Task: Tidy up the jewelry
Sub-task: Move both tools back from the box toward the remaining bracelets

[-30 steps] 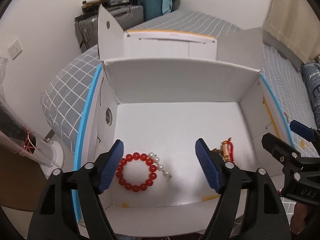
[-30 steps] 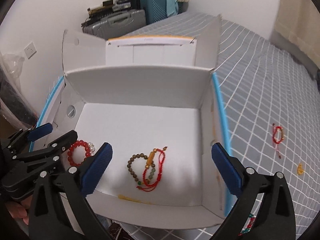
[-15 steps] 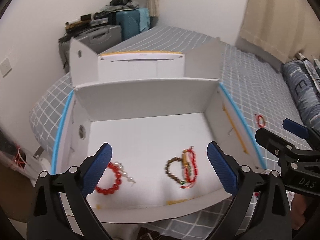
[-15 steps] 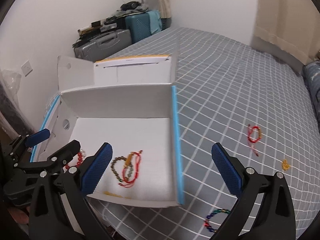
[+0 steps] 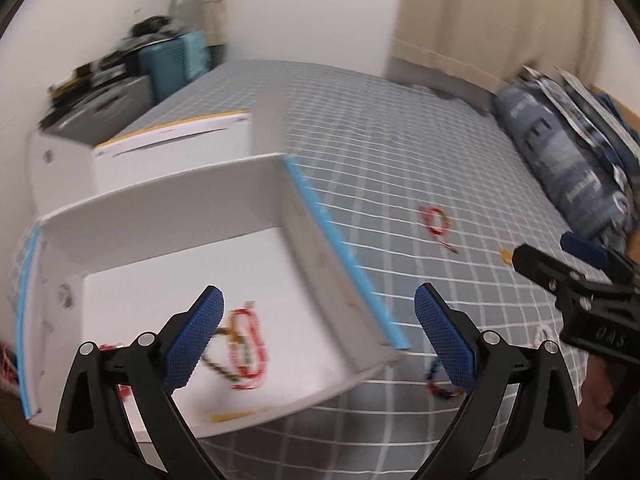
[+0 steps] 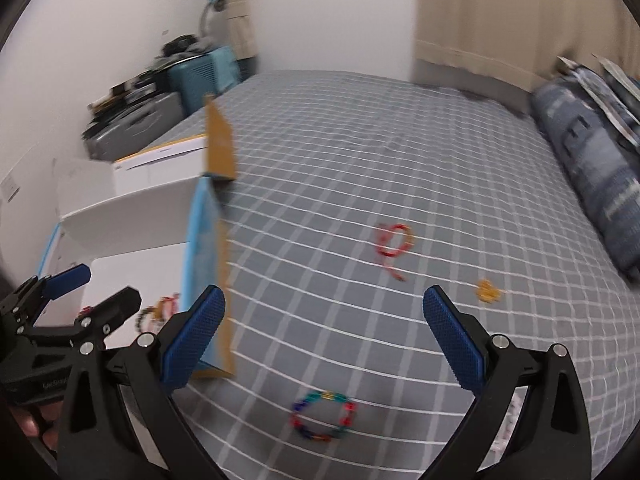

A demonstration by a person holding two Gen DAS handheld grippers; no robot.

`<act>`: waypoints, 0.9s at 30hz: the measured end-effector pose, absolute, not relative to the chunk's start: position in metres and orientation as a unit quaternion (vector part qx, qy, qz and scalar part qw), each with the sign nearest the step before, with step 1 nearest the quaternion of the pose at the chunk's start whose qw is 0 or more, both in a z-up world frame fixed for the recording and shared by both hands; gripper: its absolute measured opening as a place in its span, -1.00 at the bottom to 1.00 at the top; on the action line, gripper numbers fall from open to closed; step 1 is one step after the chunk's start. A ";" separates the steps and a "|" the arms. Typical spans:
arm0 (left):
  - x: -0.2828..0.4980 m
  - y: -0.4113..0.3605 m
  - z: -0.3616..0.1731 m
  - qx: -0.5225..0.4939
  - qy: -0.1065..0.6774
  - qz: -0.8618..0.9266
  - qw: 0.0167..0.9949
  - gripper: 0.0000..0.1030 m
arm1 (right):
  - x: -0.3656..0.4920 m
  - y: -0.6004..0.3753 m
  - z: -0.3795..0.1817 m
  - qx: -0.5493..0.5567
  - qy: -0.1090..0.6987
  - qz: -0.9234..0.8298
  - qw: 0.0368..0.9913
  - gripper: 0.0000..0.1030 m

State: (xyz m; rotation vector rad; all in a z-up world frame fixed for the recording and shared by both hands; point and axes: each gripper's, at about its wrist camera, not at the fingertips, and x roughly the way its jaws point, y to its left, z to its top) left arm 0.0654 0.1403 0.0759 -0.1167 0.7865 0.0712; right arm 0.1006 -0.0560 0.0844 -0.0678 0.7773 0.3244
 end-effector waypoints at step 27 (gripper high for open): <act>0.089 -0.006 -0.031 -0.002 0.439 -0.103 0.893 0.85 | 0.094 -0.233 -0.025 0.012 0.442 0.015 0.897 0.85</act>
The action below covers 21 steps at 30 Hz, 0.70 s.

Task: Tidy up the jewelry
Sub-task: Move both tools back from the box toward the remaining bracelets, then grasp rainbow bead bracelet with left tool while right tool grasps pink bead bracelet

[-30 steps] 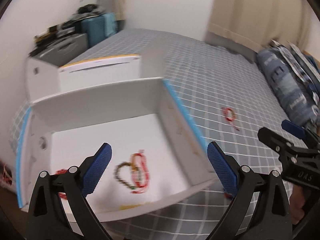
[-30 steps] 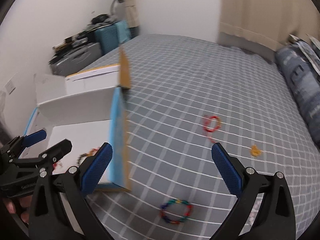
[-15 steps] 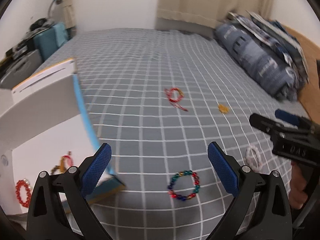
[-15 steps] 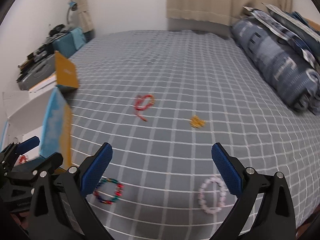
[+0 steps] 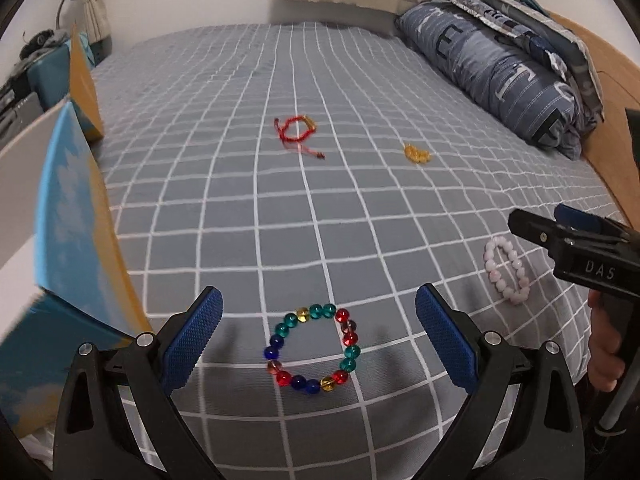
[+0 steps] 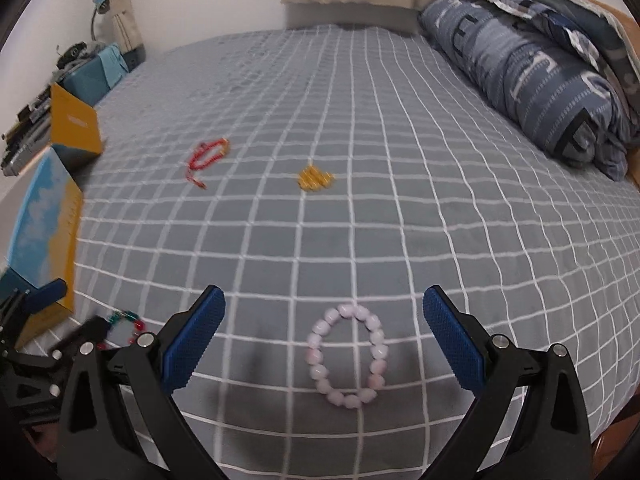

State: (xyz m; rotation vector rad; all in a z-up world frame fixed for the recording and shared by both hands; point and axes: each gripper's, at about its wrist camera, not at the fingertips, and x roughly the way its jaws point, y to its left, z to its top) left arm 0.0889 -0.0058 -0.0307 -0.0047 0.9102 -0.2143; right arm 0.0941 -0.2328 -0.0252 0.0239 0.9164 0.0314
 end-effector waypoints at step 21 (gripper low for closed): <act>0.090 -0.012 -0.078 -0.001 0.468 -0.079 0.880 0.69 | 0.095 -0.240 -0.081 0.024 0.491 0.010 0.871 0.33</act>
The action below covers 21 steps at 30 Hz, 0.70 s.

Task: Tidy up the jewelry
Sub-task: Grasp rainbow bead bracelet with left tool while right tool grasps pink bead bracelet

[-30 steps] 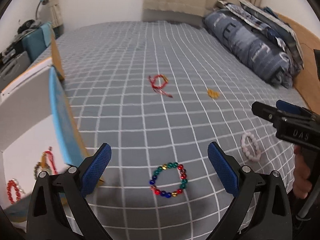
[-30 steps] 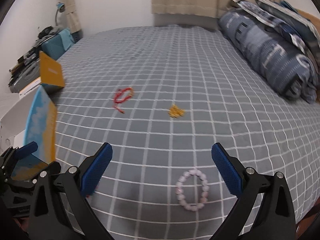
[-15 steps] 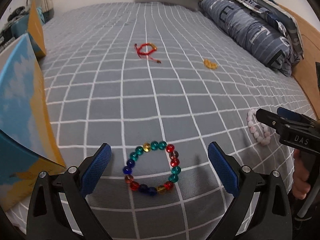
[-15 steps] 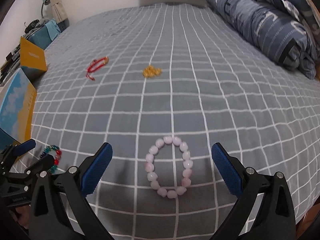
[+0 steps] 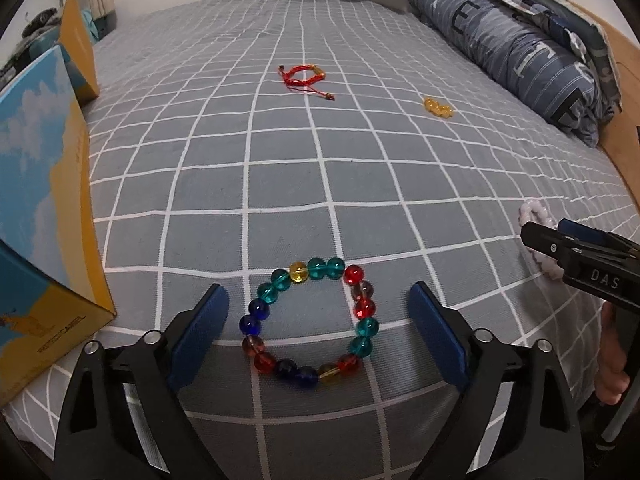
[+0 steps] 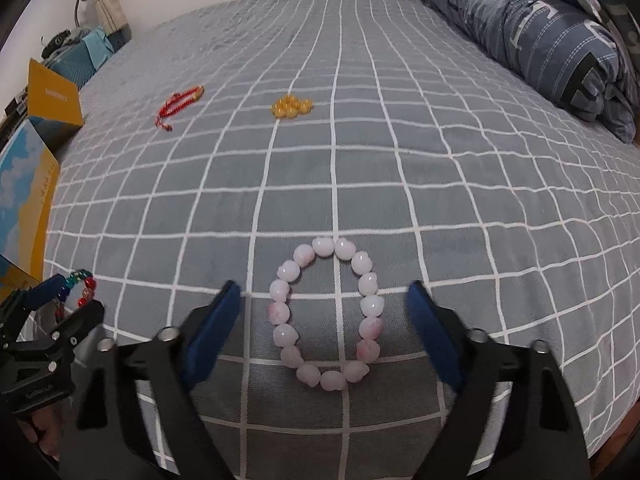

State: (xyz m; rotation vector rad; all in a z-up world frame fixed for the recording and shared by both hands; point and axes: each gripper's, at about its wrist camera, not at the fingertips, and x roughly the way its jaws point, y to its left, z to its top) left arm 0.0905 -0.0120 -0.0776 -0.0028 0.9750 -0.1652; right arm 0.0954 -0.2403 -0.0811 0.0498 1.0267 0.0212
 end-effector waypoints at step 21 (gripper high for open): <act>0.081 -0.002 -0.069 0.003 0.481 -0.089 0.872 -0.64 | 0.095 -0.236 -0.084 0.005 0.490 -0.018 0.871 -0.61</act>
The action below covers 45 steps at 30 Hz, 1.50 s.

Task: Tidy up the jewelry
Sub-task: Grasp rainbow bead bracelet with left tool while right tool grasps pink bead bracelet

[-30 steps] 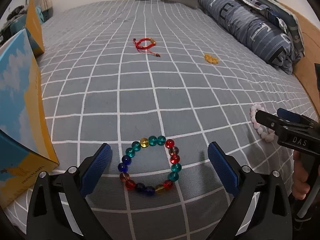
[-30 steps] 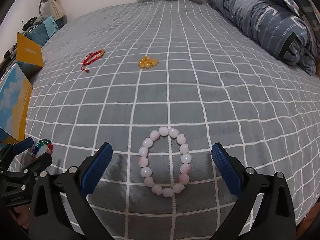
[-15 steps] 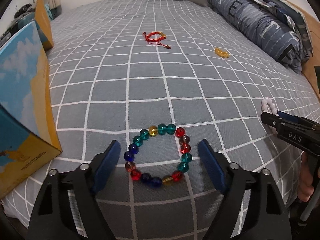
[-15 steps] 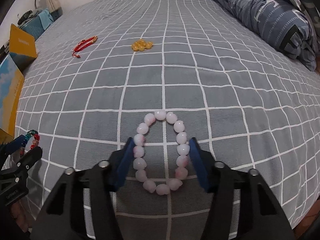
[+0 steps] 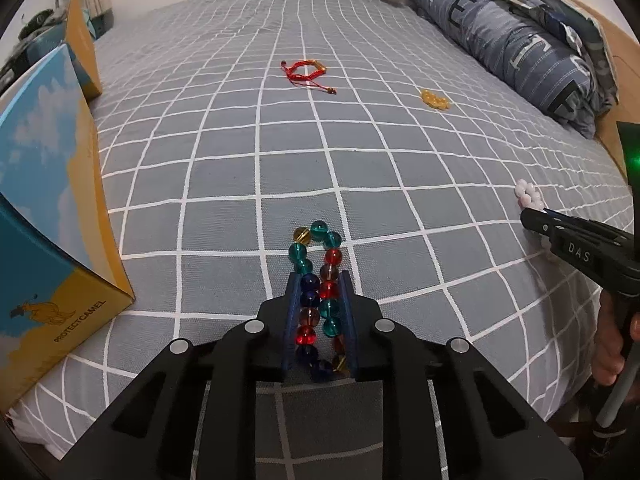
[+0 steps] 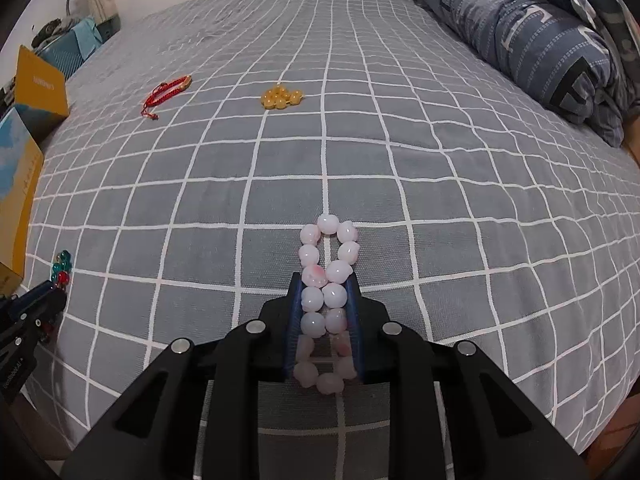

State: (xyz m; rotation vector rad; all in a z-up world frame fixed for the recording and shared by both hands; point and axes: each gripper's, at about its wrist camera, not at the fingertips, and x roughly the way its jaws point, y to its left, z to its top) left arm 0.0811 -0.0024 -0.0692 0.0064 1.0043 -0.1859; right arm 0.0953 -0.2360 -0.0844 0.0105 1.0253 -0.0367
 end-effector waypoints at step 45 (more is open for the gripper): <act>0.100 0.008 -0.064 -0.026 0.484 -0.079 0.871 -0.01 | 0.091 -0.228 -0.062 0.025 0.474 0.000 0.880 -0.61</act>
